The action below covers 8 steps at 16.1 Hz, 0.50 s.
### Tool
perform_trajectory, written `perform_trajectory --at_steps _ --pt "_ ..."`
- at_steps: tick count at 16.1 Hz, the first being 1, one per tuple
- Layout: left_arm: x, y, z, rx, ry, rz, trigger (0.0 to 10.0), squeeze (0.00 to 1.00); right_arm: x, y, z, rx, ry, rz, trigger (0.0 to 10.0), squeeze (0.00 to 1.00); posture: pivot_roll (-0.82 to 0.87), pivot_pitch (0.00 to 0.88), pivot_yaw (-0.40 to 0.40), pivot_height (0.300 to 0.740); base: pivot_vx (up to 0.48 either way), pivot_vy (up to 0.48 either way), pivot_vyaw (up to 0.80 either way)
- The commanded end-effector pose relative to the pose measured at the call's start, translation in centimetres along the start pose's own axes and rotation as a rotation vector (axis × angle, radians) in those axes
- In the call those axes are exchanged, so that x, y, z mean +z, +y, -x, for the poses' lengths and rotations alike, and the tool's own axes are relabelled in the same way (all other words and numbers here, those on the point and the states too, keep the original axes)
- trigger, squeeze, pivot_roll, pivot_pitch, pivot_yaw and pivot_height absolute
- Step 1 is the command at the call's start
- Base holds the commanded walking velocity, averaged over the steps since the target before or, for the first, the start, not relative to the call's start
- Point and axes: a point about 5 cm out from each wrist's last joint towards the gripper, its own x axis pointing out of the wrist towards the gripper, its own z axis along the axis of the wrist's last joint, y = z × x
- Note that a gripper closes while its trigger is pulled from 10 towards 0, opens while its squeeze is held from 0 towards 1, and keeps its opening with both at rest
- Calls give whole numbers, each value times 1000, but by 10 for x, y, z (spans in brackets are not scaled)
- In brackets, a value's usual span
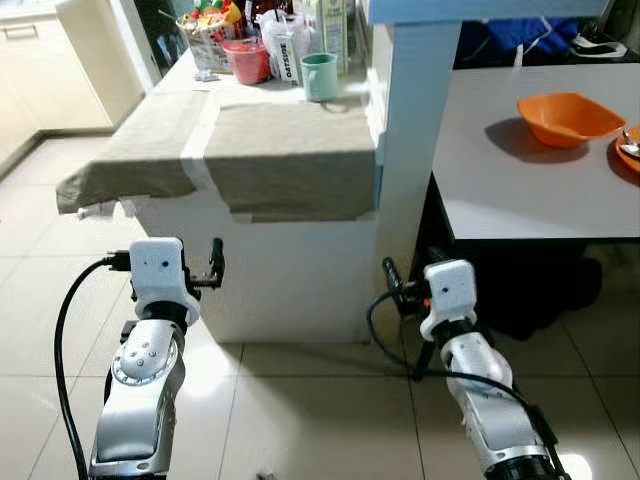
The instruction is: Setting the table
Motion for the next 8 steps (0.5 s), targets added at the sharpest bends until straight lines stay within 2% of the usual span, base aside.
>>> perform_trajectory --at_steps 1,3,6,8 --pt "4 3 -2 15 -11 11 10000 0 11 -1 -6 -13 -33 -13 10000 0 -119 0 105 740 0 0 0" --pt "4 2 -1 13 -15 16 10000 0 11 -2 -5 -3 -40 -6 10000 0 -119 0 104 740 0 480 0" --pt "6 2 -3 24 -16 -26 10000 0 10 0 -3 -2 -39 -14 10000 0 -118 0 106 740 0 437 0" --pt "7 1 -5 15 -20 -38 10000 0 11 0 -4 -1 -40 -18 10000 0 -118 0 107 740 0 0 0"
